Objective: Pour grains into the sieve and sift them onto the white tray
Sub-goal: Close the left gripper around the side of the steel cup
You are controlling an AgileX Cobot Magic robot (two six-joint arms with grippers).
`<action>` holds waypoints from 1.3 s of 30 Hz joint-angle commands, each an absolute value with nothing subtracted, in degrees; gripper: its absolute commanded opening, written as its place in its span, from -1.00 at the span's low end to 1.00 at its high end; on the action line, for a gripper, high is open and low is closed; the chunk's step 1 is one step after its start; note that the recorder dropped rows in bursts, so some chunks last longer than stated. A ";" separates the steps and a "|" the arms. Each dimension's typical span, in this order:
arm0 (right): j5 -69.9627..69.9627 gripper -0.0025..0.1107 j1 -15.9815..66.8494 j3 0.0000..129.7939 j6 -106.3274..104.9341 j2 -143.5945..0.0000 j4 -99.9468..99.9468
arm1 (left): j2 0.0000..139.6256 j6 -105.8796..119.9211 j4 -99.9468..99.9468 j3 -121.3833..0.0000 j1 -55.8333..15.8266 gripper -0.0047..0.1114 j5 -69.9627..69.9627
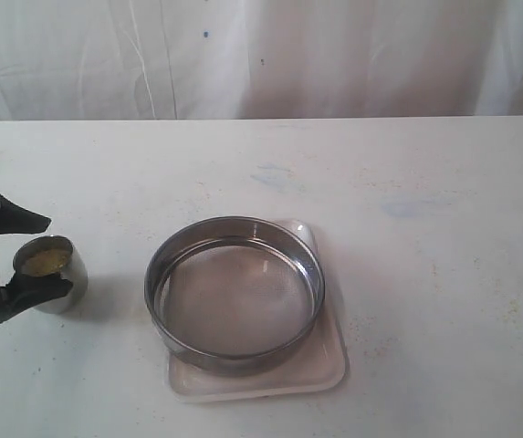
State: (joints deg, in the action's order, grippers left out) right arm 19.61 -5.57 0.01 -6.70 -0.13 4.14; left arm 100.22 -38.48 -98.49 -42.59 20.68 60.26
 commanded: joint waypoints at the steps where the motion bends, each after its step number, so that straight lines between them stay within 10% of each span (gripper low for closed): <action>1: 19.24 -0.96 -5.71 0.00 -6.83 0.00 4.51 | 100.05 -38.15 -97.76 -42.42 20.45 0.89 58.52; 39: 19.24 -0.96 -5.71 0.00 -6.83 0.00 4.51 | 113.73 -26.16 -81.65 -41.40 20.45 0.89 59.25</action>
State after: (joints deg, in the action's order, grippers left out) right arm 19.61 -5.57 0.01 -6.70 -0.13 4.14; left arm 113.20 -27.99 -82.04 -41.53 20.68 61.31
